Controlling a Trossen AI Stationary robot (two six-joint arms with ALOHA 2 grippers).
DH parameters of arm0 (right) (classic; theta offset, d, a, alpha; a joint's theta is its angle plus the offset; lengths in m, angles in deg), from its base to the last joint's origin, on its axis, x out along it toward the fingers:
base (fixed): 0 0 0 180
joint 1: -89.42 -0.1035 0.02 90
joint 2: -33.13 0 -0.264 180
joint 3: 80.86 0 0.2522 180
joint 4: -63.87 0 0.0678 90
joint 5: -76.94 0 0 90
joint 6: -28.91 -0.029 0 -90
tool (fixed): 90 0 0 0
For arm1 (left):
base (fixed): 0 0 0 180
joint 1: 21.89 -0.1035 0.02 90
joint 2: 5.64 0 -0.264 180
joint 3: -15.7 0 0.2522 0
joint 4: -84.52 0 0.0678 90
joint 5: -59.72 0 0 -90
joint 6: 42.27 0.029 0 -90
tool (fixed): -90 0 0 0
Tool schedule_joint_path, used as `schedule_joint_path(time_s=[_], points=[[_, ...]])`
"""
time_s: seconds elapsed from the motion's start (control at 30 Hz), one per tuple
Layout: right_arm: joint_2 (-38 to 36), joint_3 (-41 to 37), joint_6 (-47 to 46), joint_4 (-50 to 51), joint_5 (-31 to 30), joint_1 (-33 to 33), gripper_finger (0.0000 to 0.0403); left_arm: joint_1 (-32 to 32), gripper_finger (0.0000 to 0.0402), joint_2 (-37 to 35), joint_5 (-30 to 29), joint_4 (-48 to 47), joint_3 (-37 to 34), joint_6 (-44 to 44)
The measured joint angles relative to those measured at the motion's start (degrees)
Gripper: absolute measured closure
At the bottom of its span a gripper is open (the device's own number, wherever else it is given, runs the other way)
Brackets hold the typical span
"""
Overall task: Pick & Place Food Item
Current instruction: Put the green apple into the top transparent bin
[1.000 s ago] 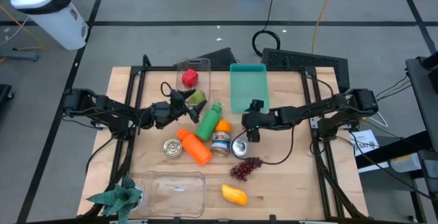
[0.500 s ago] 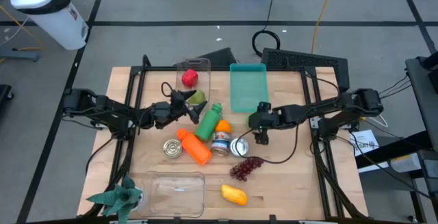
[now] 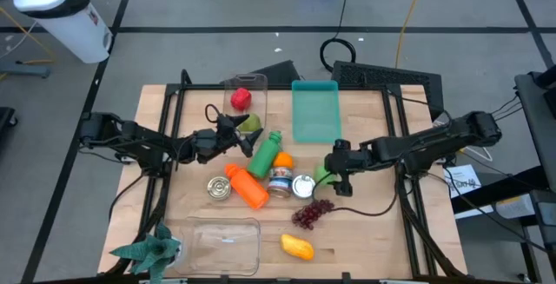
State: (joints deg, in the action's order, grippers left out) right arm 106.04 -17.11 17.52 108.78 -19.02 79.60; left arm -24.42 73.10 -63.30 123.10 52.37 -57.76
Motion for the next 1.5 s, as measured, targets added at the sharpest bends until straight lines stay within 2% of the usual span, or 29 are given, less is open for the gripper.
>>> schedule_joint_path(time_s=[0.4, 0.7, 0.93, 1.2, 1.33, 1.5], points=[[2.24, -9.91, 1.55, -17.17, -0.53, -1.07, 0.0039, 0.0, 0.0009, -0.01, 0.0, 0.11, -0.01, -1.16], [1.97, -15.88, 0.0, -24.36, -1.86, -1.01, 0.0039, 0.0, 0.0009, -0.02, 0.0, 0.15, -0.02, -1.19], [2.02, -17.77, -3.74, -24.23, -1.83, -1.03, 0.0044, 0.0, 0.0009, 0.0, -0.02, -0.04, -0.02, -1.2], [2.09, -17.87, -3.8, -22.88, -1.49, -1.03, 0.0097, 0.0, 0.0009, 0.0, -0.02, -0.22, -0.02, -1.31], [1.93, -17.92, -3.63, -22.82, -1.46, -1.03, 0.0104, 0.0, 0.0009, -0.02, -0.02, -0.24, -0.02, -1.31], [-2.68, -17.97, -1.64, -22.02, -1.28, -1.08, 0.0105, 0.0, 0.0009, -0.01, 0.01, -0.81, -0.01, -1.51]])
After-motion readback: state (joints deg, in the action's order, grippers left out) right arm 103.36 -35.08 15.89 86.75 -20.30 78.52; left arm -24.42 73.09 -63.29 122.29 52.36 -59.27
